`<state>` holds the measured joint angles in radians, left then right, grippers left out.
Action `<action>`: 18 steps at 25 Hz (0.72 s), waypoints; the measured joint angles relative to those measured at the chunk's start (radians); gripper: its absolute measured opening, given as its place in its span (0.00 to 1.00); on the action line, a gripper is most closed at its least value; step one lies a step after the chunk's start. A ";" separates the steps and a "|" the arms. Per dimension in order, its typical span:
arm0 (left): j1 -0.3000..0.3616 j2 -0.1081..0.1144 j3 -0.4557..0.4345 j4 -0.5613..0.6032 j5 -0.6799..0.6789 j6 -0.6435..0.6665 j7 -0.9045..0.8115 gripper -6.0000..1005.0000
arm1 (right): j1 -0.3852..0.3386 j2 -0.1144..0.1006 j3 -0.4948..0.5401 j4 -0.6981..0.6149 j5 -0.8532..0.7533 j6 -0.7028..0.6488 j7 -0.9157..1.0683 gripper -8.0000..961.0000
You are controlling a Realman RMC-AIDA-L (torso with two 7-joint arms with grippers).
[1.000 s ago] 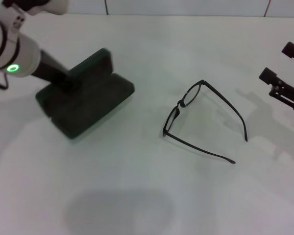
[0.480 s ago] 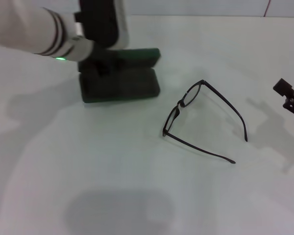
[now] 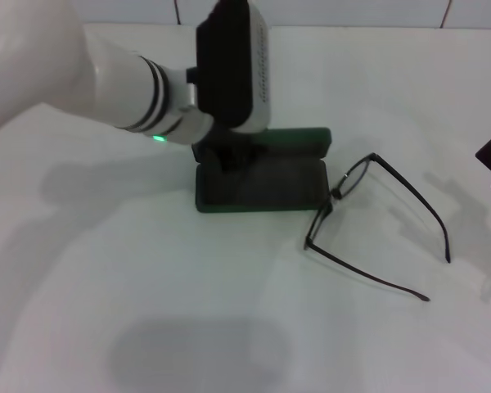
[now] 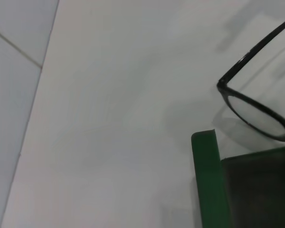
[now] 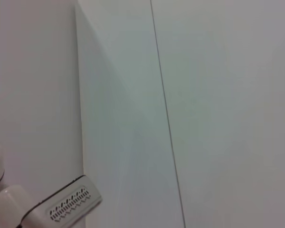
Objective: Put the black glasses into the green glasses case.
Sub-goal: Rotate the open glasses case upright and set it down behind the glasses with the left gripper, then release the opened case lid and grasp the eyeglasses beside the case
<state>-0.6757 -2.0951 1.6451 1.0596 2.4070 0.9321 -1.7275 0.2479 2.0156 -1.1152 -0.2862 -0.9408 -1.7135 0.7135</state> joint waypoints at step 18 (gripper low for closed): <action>0.008 0.000 0.051 -0.005 -0.077 -0.052 -0.005 0.18 | 0.027 -0.045 -0.011 -0.047 -0.164 0.010 0.055 0.84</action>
<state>-0.6682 -2.0956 1.6957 1.0548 2.3299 0.8805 -1.7321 0.2745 1.9705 -1.1258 -0.3330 -1.1053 -1.7037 0.7686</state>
